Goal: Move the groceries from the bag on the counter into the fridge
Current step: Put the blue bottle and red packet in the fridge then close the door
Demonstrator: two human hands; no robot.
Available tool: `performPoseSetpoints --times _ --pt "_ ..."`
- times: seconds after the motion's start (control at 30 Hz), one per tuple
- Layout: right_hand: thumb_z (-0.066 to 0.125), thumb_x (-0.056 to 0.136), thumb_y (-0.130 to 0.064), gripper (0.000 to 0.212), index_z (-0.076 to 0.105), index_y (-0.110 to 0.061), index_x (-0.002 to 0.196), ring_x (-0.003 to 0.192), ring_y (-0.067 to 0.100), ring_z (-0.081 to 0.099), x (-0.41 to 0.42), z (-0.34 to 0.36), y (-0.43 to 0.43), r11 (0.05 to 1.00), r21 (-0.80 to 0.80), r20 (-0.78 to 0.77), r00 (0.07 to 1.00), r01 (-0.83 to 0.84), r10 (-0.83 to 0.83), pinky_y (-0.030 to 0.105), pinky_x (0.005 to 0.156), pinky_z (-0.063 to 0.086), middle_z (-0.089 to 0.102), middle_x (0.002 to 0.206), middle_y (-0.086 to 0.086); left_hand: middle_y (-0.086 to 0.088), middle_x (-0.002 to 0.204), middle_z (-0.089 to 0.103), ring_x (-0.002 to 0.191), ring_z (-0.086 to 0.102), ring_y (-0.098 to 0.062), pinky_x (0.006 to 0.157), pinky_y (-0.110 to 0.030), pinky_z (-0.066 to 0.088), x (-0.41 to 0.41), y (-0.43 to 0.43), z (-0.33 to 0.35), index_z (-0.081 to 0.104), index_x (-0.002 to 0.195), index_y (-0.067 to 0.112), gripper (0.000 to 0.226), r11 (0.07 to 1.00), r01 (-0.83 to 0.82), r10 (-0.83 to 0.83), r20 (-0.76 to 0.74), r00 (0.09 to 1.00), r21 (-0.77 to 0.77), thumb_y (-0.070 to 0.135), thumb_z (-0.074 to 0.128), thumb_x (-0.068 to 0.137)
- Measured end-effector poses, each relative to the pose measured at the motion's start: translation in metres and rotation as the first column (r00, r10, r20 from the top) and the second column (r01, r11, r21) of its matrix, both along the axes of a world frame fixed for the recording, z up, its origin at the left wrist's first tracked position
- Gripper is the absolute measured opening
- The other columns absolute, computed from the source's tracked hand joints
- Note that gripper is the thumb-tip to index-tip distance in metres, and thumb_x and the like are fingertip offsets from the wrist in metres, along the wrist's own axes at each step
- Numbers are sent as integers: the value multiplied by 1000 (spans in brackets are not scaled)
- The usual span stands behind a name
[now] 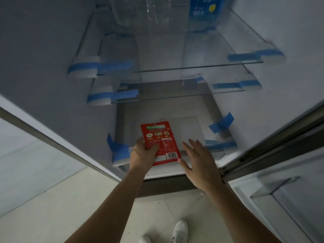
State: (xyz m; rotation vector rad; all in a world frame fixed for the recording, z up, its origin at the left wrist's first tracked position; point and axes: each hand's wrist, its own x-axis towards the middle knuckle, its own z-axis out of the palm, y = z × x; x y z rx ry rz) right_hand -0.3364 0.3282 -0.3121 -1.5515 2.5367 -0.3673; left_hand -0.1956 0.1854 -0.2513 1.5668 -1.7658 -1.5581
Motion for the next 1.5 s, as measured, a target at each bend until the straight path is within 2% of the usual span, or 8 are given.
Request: performPoseSetpoints --times 0.07,0.13,0.27,0.4,0.7,1.03,1.27,1.5 --pt "19 98 -68 74 47 -22 148 146 31 41 0 -2 0 1000 14 -23 1000 -6 7 54 116 37 45 157 7 3 121 59 93 62 -7 68 -14 52 15 8 5 40 137 23 46 970 160 -133 153 979 -181 36 58 97" --pt "23 98 -67 72 50 -22 146 144 33 43 1 0 0 999 39 -40 999 -1 3 56 115 37 47 155 8 0 142 45 127 49 -22 98 -37 49 32 18 -4 36 144 29 53 781 431 -246 412 878 -452 42 55 96" --pt "22 97 -70 73 50 -23 146 143 36 44 0 0 -7 999 54 -35 999 6 -4 59 114 31 49 154 10 1 158 35 147 31 -26 112 -57 36 43 28 -28 38 147 33 54 466 754 -438 620 651 -463 52 41 97" --pt "15 95 -76 80 47 -25 149 144 38 41 -11 0 -22 998 63 -36 999 7 -5 64 114 26 46 156 10 4 163 20 151 11 -20 119 -54 25 28 14 -33 24 154 33 62 431 815 -473 672 570 -388 57 18 97" --pt "6 94 -75 81 31 -30 157 151 34 30 -39 -7 -33 992 112 -74 996 53 -45 56 118 17 30 164 8 6 163 -19 150 -18 -18 116 -39 -10 -29 -45 -41 -12 154 32 65 340 895 -465 776 427 -288 57 16 101" --pt "17 101 -66 69 29 -29 158 150 30 26 -32 -15 -26 991 97 -122 990 88 -76 60 118 28 26 165 6 6 164 -15 151 -15 -17 122 -43 -3 -60 -68 -42 -8 155 32 68 343 885 -468 759 452 -315 60 21 99" --pt "5 97 -71 74 17 -33 160 154 29 18 -32 -6 -28 985 160 -99 994 68 -53 57 121 17 17 167 4 7 165 -9 151 -14 -14 124 -45 3 -37 -53 -34 -2 156 32 72 384 825 -483 671 563 -415 60 30 98" --pt "45 97 -63 72 25 -30 158 153 29 26 -12 69 -34 988 137 -79 995 76 -65 55 124 22 31 165 3 0 155 40 142 36 -21 116 -38 25 12 -20 19 34 149 27 64 356 712 -407 586 701 -605 55 34 92"
